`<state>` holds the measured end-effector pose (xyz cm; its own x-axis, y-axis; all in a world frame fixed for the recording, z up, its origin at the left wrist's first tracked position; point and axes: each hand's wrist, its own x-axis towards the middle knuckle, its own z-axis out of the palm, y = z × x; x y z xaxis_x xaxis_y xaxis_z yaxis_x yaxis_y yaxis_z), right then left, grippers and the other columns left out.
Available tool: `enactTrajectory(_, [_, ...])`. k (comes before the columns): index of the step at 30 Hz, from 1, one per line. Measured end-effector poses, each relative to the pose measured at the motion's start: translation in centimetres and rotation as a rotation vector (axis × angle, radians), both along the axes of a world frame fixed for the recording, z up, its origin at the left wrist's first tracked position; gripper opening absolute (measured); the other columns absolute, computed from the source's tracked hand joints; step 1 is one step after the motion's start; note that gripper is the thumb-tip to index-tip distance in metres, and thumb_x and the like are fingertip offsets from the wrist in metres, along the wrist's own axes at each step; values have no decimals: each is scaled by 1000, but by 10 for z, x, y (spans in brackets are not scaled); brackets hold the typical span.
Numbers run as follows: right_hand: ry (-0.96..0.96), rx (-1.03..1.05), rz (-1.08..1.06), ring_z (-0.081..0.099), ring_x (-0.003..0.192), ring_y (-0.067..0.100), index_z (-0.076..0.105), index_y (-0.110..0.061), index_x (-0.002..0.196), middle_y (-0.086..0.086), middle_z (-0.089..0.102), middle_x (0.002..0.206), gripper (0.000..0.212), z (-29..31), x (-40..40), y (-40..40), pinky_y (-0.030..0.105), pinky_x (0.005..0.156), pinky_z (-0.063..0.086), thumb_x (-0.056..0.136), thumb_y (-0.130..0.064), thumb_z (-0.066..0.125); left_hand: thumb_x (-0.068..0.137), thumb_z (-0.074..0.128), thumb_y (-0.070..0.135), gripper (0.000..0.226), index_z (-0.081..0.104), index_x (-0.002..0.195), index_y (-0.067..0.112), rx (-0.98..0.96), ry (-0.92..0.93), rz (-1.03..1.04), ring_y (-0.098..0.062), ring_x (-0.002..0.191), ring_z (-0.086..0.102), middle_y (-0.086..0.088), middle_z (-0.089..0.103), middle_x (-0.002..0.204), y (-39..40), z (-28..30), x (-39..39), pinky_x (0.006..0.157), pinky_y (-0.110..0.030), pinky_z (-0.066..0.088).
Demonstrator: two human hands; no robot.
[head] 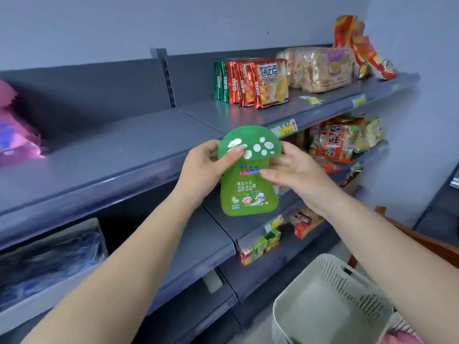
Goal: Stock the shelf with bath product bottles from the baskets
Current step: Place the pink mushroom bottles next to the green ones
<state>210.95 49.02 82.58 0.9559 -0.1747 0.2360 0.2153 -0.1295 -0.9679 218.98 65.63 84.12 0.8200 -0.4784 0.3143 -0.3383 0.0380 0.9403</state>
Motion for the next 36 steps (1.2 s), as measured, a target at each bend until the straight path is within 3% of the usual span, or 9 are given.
enactTrajectory(3, [27,-109,113,66,100,18,55,-23,116,3,68,110,55,2,17,26,33,86,54,71,-4,78,86,64,24,12,65,88,13,-26,15,88,-8,63,67,6,72,73,32,17,5,58,-26,56])
enactTrajectory(7, [-22,-130,190,66,98,15,58,-27,109,-4,69,107,52,9,40,65,27,85,54,71,3,75,86,65,29,27,67,96,4,-15,-3,212,-17,69,67,-8,72,84,74,38,11,67,-38,57])
enactTrajectory(14, [-105,-55,357,67,94,13,58,-25,109,-3,69,104,49,39,85,140,29,81,55,72,3,73,87,63,31,19,68,90,12,-36,-71,423,-4,57,63,6,70,70,148,69,16,58,-27,55])
enactTrajectory(19, [-164,-68,443,66,88,9,58,-22,106,-4,67,101,46,52,112,202,25,77,55,72,4,74,83,67,30,14,64,94,22,-120,-80,575,-9,76,68,9,73,82,209,73,19,76,-37,56])
enactTrajectory(21, [-181,-55,476,65,88,10,59,-22,105,-2,67,102,44,57,120,227,24,76,55,72,4,74,76,75,33,27,63,99,25,-130,-99,634,-9,81,69,8,73,86,236,72,20,76,-36,55])
enactTrajectory(25, [-187,2,533,65,88,15,60,-18,107,6,67,103,39,67,139,274,25,72,56,75,4,71,73,78,18,32,63,101,22,-10,-139,715,0,70,65,8,69,89,287,64,22,64,-18,50])
enactTrajectory(29, [-191,-4,551,63,96,23,60,-19,107,10,66,108,39,70,159,319,36,80,56,76,2,72,74,77,16,45,59,116,20,113,-174,775,-12,77,69,0,69,101,327,53,27,68,-26,56])
enactTrajectory(31, [-198,-39,551,63,98,22,59,-21,108,9,66,109,40,69,167,340,33,80,56,76,0,73,75,76,16,42,59,112,27,133,-179,815,-16,78,68,-1,68,104,345,52,31,70,-30,57])
enactTrajectory(36, [-220,-168,520,62,100,19,55,-18,117,-1,64,107,45,67,184,381,34,86,54,77,-7,74,77,75,12,43,59,116,19,171,-152,854,-4,65,65,1,68,97,380,50,48,64,-26,57])
